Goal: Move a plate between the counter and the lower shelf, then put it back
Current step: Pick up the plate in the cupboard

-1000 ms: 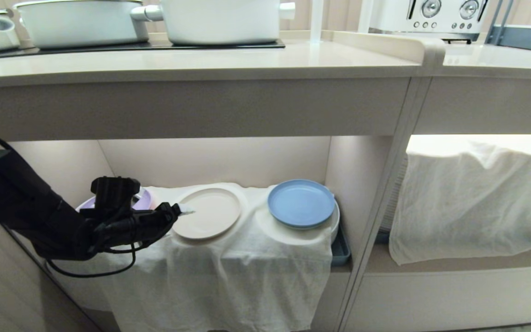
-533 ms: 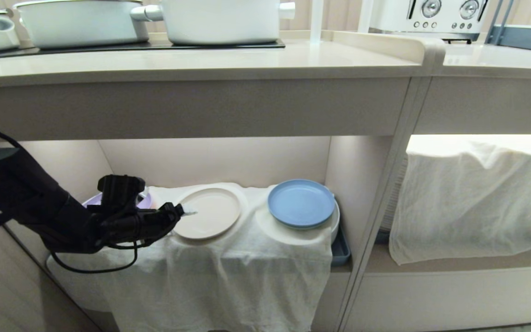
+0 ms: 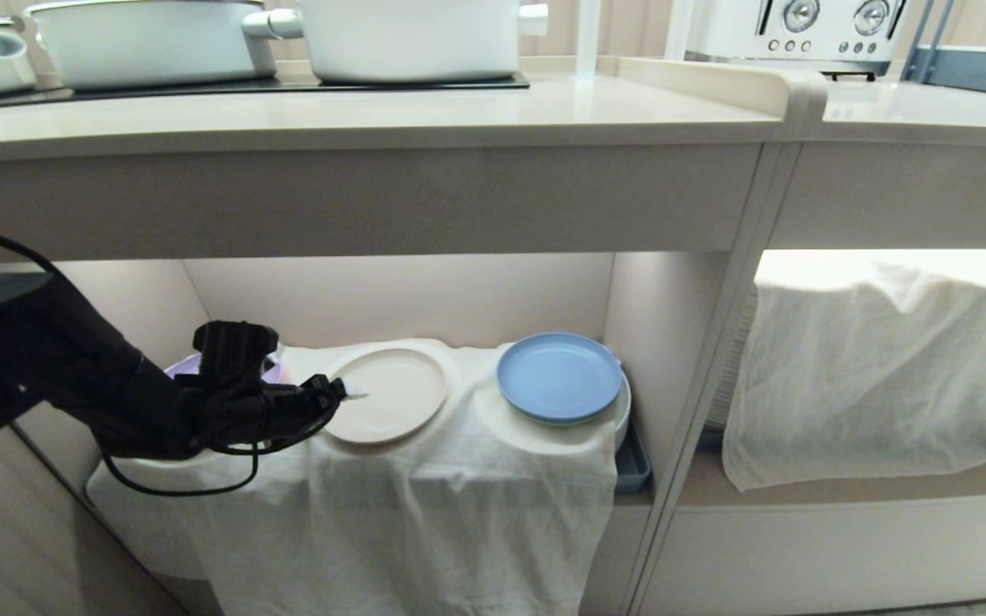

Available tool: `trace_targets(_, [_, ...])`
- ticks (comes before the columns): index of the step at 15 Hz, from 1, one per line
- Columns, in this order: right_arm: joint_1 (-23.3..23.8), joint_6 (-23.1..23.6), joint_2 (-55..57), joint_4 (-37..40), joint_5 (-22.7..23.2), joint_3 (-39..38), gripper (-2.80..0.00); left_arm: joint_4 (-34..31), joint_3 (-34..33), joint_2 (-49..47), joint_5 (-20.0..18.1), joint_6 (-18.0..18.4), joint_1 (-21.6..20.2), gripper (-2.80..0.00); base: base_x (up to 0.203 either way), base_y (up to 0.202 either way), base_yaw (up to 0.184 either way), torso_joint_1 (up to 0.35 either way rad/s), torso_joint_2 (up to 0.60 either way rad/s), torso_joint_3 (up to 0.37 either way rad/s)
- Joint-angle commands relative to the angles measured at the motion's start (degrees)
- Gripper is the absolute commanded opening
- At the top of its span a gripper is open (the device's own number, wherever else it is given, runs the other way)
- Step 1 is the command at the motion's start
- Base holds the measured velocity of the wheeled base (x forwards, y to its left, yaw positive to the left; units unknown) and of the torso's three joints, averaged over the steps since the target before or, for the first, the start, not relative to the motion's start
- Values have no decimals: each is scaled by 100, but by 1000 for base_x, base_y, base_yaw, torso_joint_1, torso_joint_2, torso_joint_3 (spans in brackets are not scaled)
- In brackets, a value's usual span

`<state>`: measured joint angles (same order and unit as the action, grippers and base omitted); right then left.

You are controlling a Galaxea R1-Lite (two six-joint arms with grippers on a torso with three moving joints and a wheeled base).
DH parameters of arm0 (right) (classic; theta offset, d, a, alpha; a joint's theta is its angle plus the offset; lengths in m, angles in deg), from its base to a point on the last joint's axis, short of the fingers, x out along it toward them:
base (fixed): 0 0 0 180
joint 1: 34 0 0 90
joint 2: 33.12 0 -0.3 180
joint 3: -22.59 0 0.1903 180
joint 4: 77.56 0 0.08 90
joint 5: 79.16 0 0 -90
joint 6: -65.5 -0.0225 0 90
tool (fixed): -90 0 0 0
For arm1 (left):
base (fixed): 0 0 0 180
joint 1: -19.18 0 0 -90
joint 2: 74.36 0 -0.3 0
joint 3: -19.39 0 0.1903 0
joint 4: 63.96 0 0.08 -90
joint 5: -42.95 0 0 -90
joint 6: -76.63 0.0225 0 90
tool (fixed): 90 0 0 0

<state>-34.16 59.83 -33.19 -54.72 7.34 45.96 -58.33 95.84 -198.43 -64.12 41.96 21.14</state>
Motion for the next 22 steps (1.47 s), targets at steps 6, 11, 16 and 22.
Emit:
trace_targets(6, [-2, -4, 7, -3, -2, 0, -280, 44, 229, -91, -34, -22, 6, 0, 0, 0, 0, 0, 0, 0])
trace_targets(11, [-2, -4, 7, -1, -2, 0, -280, 41, 314, -238, 32, -13, 49, 0, 0, 0, 0, 0, 0, 0])
trace_targets(16, [-2, -4, 7, -9, -2, 0, -280, 35, 413, -321, 230, -2, 182, 0, 0, 0, 0, 0, 0, 0])
trace_targets(22, [-2, -4, 7, -9, -2, 0, -280, 44, 405, -391, 362, 209, 191, 0, 0, 0, 0, 0, 0, 0])
